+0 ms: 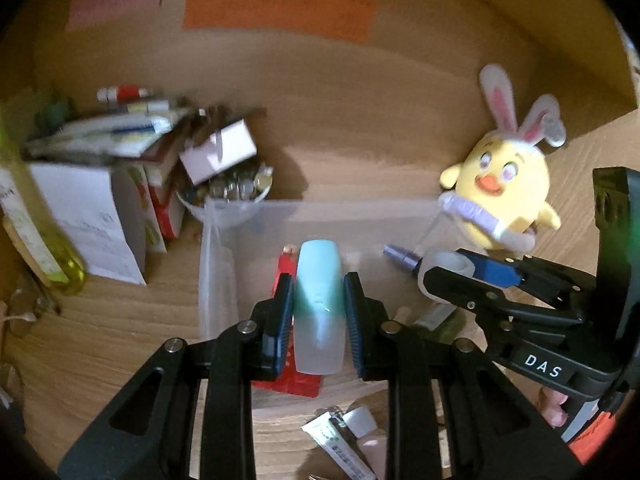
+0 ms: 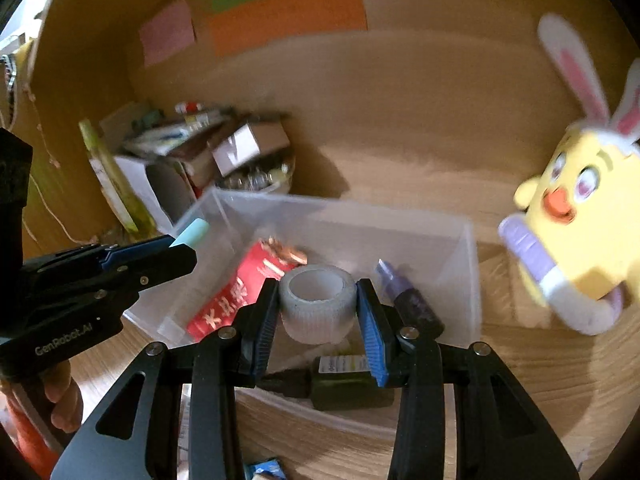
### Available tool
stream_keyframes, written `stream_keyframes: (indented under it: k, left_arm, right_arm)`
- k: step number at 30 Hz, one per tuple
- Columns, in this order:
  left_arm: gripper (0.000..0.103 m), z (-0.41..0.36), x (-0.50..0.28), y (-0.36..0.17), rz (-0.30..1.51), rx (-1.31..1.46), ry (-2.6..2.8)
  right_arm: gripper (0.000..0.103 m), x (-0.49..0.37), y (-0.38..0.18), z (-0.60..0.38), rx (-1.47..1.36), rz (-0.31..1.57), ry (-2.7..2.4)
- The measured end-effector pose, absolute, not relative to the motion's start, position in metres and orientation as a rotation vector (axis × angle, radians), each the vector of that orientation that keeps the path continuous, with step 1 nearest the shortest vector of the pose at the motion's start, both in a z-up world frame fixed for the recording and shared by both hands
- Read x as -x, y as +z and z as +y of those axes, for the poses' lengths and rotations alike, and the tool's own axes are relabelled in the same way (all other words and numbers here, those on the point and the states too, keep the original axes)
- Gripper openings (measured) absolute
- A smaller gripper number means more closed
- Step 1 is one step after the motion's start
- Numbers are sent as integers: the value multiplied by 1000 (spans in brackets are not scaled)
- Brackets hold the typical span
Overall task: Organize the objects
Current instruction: 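Drop the light blue bottle into the box while the right tool drops the white tape roll in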
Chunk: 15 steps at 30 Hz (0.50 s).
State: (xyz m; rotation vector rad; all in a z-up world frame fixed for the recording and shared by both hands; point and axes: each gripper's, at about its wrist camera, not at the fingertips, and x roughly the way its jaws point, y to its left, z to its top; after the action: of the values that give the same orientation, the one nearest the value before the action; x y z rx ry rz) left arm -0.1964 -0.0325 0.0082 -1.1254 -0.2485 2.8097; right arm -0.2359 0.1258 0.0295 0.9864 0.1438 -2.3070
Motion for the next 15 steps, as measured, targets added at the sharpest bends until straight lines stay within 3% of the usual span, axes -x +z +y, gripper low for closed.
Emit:
stream_keyframes:
  k: [15]
  left_arm:
    - [25,-27,204,-11,-221,1190,2750]
  right_arm:
    - [36,246,0,106,-1112,259,-2312]
